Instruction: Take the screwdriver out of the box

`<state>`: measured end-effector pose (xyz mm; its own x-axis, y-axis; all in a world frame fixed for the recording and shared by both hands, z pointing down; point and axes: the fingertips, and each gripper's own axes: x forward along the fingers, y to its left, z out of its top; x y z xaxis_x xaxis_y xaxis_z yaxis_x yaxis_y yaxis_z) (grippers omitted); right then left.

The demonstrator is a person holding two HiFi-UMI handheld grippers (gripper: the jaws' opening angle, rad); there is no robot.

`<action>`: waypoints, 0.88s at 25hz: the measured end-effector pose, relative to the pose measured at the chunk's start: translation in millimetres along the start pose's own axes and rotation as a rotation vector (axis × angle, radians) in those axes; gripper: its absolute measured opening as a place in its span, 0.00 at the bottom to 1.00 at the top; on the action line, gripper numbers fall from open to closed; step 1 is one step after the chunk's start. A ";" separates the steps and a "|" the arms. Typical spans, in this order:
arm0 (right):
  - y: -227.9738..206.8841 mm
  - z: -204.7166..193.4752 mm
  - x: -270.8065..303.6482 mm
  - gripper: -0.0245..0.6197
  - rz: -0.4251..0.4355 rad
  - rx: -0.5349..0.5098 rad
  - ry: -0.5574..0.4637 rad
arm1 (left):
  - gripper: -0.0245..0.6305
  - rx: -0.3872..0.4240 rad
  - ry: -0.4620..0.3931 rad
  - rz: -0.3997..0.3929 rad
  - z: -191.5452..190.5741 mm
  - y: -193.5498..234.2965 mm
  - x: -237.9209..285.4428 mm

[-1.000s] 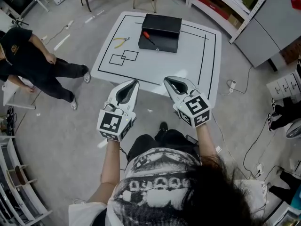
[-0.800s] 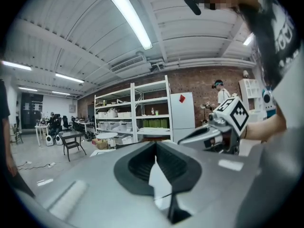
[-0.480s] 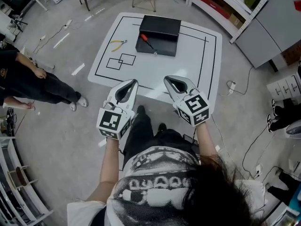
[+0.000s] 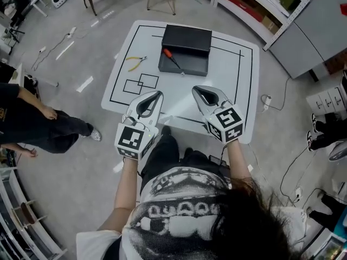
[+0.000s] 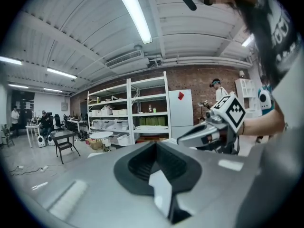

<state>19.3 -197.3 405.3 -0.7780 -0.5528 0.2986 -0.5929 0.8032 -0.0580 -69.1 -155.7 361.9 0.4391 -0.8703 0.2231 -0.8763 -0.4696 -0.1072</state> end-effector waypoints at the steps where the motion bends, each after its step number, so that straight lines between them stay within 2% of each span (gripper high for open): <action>1: -2.1 1.5 9.7 0.03 -0.004 0.003 0.003 | 0.04 -0.002 0.002 -0.009 -2.3 8.3 4.4; 12: -21.6 14.5 108.7 0.03 -0.051 0.019 0.061 | 0.04 -0.025 0.018 -0.080 -18.2 95.7 38.9; 22: -51.2 5.6 178.0 0.05 -0.105 0.012 0.151 | 0.04 -0.030 0.029 -0.145 -30.9 149.4 59.1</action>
<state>-90.0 -338.0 456.1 -0.6720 -0.5934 0.4430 -0.6727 0.7393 -0.0301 -180.2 -272.7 389.0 0.5558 -0.7889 0.2620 -0.8100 -0.5849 -0.0429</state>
